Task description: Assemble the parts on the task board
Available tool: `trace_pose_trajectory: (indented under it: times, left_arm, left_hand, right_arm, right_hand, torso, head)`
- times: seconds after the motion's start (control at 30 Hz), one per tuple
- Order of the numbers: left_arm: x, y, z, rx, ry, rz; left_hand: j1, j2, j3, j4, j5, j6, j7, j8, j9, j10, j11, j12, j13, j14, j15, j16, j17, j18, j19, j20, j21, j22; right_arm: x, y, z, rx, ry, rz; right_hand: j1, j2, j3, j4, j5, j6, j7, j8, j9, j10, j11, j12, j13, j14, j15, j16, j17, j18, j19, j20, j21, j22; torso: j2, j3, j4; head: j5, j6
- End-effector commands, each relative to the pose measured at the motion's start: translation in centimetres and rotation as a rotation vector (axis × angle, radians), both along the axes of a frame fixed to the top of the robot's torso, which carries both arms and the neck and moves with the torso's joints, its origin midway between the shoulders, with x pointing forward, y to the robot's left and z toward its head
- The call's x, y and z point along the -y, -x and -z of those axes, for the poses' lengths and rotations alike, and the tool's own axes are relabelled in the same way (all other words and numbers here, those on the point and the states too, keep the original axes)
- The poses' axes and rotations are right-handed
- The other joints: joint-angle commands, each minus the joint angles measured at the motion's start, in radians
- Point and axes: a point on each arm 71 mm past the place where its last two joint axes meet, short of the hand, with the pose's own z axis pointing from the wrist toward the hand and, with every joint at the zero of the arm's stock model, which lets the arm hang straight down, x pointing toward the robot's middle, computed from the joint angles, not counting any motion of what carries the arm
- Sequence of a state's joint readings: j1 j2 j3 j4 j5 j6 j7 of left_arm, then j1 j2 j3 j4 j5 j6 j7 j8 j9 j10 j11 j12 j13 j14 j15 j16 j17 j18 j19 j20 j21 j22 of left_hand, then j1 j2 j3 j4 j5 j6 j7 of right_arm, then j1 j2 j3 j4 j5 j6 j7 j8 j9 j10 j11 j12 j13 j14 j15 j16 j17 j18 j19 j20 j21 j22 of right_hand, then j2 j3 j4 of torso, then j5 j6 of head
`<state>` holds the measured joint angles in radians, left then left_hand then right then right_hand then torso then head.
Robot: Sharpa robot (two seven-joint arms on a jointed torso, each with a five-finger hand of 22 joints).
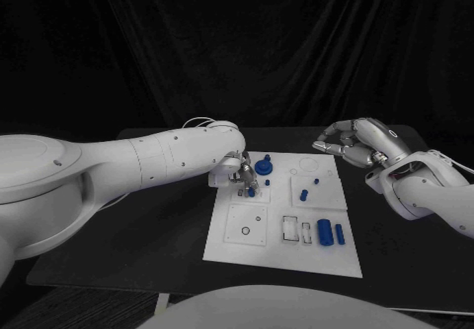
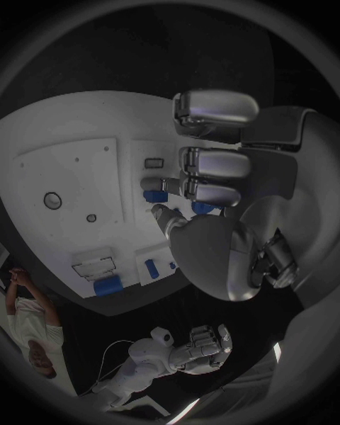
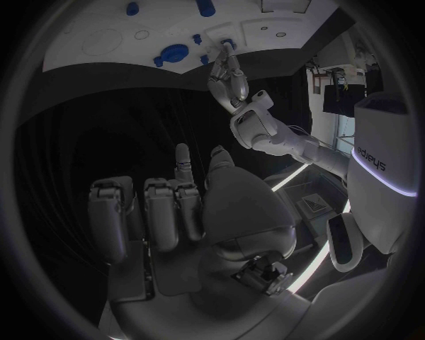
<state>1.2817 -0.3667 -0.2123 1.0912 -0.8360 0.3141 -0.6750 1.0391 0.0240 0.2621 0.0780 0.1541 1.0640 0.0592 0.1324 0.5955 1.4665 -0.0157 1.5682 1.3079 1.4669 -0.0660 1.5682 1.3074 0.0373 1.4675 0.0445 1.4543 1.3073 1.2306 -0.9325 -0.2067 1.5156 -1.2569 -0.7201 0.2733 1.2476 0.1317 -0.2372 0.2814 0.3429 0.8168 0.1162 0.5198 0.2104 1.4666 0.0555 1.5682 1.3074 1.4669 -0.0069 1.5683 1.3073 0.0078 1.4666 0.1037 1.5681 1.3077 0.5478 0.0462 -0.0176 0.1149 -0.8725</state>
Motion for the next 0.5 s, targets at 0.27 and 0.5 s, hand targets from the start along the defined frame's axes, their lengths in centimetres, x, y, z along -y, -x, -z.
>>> trace_pose_trajectory:
  times: [0.27,0.5]
  left_arm:
    - [0.22,0.07,0.07,-0.007,0.016,0.004]
    - [0.22,0.01,0.08,-0.008,0.02,0.008]
  left_hand:
    - [0.04,0.004,-0.005,-0.015,0.08,0.015,-0.009,0.011,0.027,0.104,-0.01,0.003,0.263,0.104,-0.011,0.003,0.263,0.004,0.01,-0.008,-0.007,0.124]
    - [0.046,-0.002,-0.008,-0.02,0.154,0.01,-0.012,0.022,0.057,0.104,-0.013,0.003,0.263,0.104,-0.014,0.003,0.263,0.004,0.009,-0.012,-0.011,0.123]
  right_arm:
    - [0.08,0.0,0.07,0.001,-0.002,0.012]
    - [0.1,0.0,0.1,-0.001,-0.001,0.013]
  right_hand:
    - [0.007,-0.001,-0.001,-0.004,0.004,0.009,-0.001,-0.002,-0.001,0.104,-0.009,0.003,0.263,0.104,-0.006,0.003,0.263,-0.006,0.101,-0.005,-0.001,0.261]
    - [0.008,-0.001,-0.002,-0.002,0.004,0.009,-0.001,-0.002,-0.002,0.104,-0.009,0.003,0.263,0.104,-0.006,0.003,0.263,-0.006,0.1,-0.005,-0.002,0.261]
  torso:
    - [0.0,-0.0001,0.0005]
    - [0.0,0.0,-0.0001]
  head:
    - [-0.001,0.0]
    - [0.0,0.0]
